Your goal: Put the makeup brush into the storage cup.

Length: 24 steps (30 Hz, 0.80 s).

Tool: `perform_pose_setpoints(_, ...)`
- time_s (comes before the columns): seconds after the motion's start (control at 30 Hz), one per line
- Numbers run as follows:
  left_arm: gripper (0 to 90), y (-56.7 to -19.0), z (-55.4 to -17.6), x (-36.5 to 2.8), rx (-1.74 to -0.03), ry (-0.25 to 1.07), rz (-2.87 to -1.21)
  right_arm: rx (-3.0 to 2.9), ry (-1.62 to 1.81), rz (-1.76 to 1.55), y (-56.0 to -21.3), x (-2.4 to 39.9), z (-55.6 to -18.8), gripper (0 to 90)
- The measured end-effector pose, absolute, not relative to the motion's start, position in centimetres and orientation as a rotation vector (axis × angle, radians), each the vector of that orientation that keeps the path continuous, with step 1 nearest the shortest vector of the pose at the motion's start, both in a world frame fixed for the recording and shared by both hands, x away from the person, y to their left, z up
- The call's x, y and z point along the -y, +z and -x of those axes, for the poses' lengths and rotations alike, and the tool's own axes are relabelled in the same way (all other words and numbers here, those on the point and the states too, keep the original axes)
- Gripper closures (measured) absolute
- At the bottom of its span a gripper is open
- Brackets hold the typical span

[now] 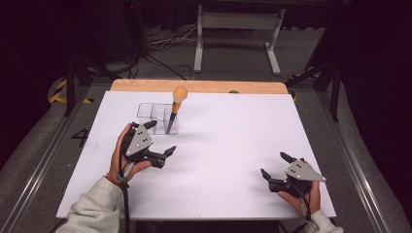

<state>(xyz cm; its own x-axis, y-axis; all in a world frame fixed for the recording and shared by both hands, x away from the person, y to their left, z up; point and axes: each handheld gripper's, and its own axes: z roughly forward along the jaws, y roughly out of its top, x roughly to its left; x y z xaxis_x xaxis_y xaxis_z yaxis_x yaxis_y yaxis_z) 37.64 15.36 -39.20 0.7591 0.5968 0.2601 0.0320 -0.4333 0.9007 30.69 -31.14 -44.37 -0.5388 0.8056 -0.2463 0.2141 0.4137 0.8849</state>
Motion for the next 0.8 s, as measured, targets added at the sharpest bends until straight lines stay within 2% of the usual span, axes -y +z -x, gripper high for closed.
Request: perform_pose_setpoints(0.8, 2.3, -40.1, -35.2, -17.2, -0.457, 0.698, -1.952, -1.952, 1.135, -0.841, -43.8, 31.1, -30.2, 13.2)
